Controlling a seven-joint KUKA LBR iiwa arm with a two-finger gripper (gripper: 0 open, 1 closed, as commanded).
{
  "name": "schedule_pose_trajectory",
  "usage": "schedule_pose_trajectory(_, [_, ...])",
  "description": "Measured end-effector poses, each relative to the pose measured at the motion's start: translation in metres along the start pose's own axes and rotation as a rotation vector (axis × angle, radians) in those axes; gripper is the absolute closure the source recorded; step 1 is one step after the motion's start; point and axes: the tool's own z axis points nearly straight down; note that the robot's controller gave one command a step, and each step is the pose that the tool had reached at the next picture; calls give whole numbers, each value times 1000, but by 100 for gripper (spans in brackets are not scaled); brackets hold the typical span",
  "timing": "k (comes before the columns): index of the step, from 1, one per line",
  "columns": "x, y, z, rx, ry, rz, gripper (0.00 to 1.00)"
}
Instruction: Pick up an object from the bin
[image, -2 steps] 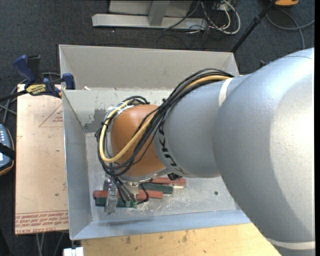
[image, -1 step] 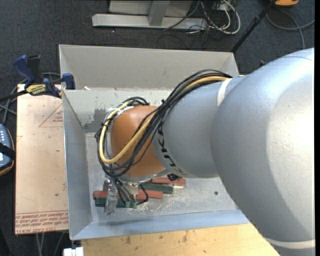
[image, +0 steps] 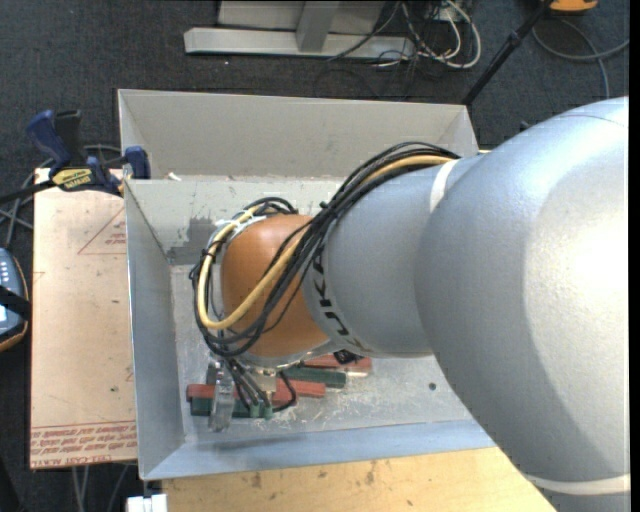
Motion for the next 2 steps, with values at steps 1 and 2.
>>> schedule_pose_trajectory(1, [1,0,-1,2,4,0,100])
schedule_pose_trajectory(2, [-1,0,-30,-1,-1,0,100])
